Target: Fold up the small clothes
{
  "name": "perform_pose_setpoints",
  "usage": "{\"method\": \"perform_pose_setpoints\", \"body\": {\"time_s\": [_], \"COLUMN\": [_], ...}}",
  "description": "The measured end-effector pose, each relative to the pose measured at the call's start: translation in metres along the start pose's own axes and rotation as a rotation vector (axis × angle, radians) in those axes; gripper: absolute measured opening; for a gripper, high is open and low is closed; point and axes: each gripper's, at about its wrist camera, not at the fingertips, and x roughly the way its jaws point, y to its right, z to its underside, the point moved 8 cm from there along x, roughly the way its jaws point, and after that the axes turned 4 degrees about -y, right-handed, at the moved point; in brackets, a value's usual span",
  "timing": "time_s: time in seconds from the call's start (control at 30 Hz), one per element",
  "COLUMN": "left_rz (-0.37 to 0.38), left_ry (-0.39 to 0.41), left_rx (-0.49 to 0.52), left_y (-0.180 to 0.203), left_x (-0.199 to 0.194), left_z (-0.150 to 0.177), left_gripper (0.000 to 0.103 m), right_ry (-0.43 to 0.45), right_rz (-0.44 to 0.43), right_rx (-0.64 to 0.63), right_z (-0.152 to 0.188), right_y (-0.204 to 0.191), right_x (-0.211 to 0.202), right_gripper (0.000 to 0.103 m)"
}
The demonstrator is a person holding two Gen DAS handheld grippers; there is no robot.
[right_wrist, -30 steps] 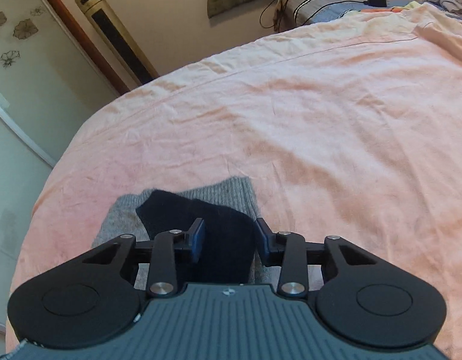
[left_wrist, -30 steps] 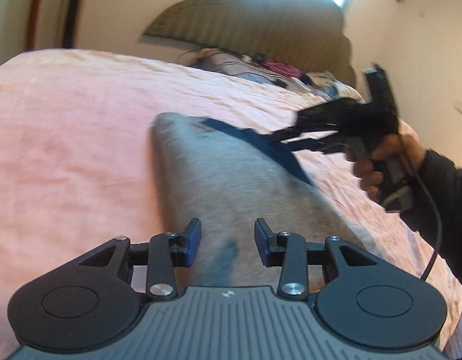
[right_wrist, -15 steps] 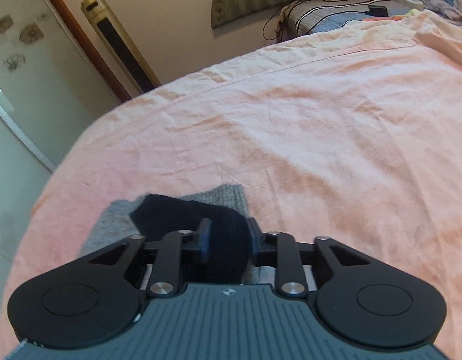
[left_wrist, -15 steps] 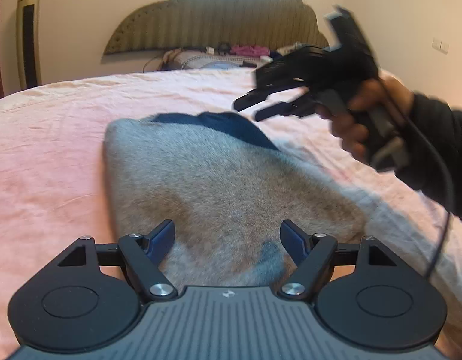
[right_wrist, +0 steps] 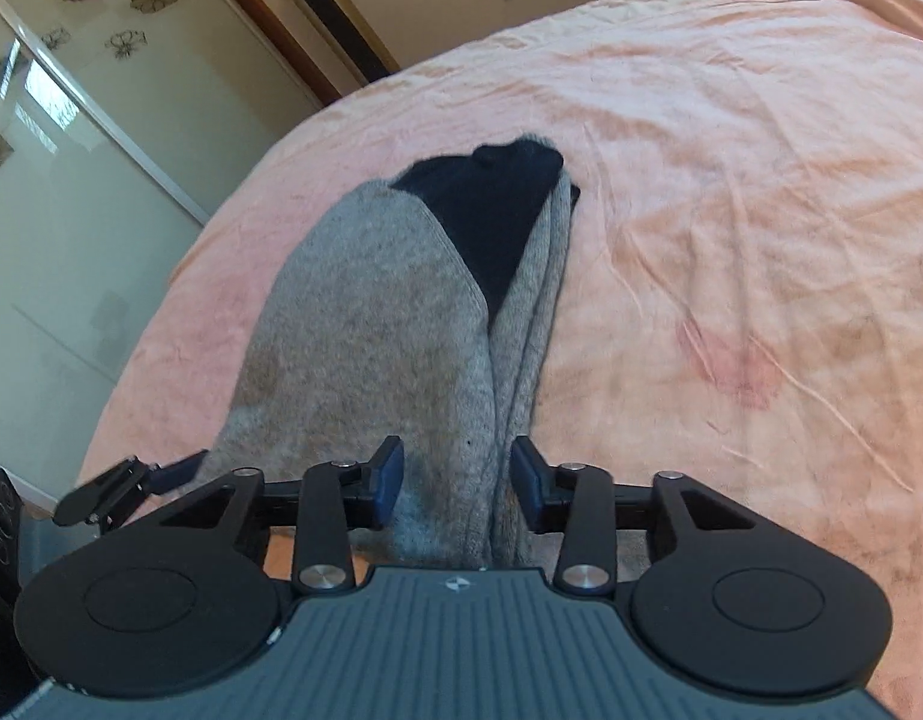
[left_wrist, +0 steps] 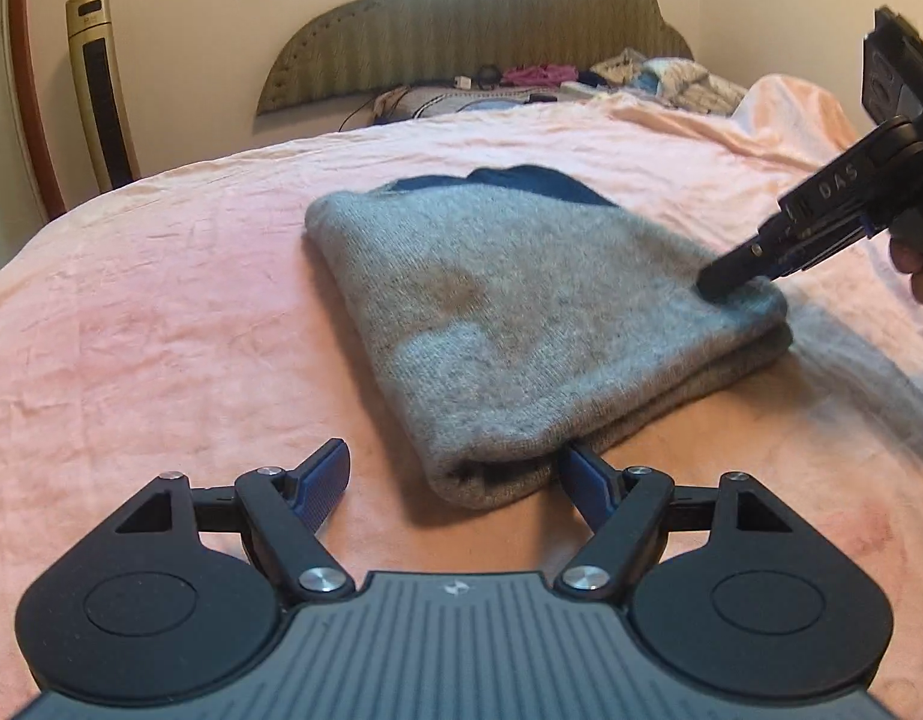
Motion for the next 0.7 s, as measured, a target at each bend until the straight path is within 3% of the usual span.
{"method": "perform_pose_setpoints", "body": {"time_s": [0.07, 0.13, 0.2, 0.27, 0.37, 0.47, 0.67, 0.7], "left_rz": [-0.014, -0.013, 0.028, 0.072, 0.079, 0.083, 0.078, 0.081], "left_ry": [0.002, 0.002, 0.000, 0.000, -0.002, 0.014, -0.006, -0.002], "left_rx": [-0.013, -0.044, -0.093, -0.110, -0.105, -0.128, -0.219, -0.230], "left_y": [-0.002, -0.007, -0.010, -0.008, -0.005, -0.010, -0.017, -0.016], "left_x": [0.002, 0.002, 0.002, 0.002, -0.004, -0.013, 0.000, 0.002], "left_z": [-0.002, -0.003, -0.001, 0.001, -0.001, -0.002, -0.004, -0.005], "left_gripper": [0.078, 0.069, 0.044, 0.030, 0.031, 0.031, 0.031, 0.030], "right_ry": [0.026, 0.060, 0.040, 0.028, 0.052, 0.082, 0.022, 0.007], "right_rz": [0.000, 0.014, 0.045, 0.025, -0.005, -0.030, -0.104, -0.095], "right_rx": [-0.029, -0.045, -0.018, 0.000, 0.022, 0.037, 0.176, 0.162], "right_z": [0.000, -0.002, 0.002, 0.011, 0.013, 0.014, 0.021, 0.023], "right_y": [-0.005, -0.003, 0.013, 0.017, 0.010, 0.008, 0.024, 0.021], "right_x": [-0.008, -0.019, -0.014, -0.007, -0.013, -0.027, -0.018, -0.012], "right_gripper": [0.013, 0.011, 0.010, 0.011, 0.025, 0.052, 0.052, 0.043]}}
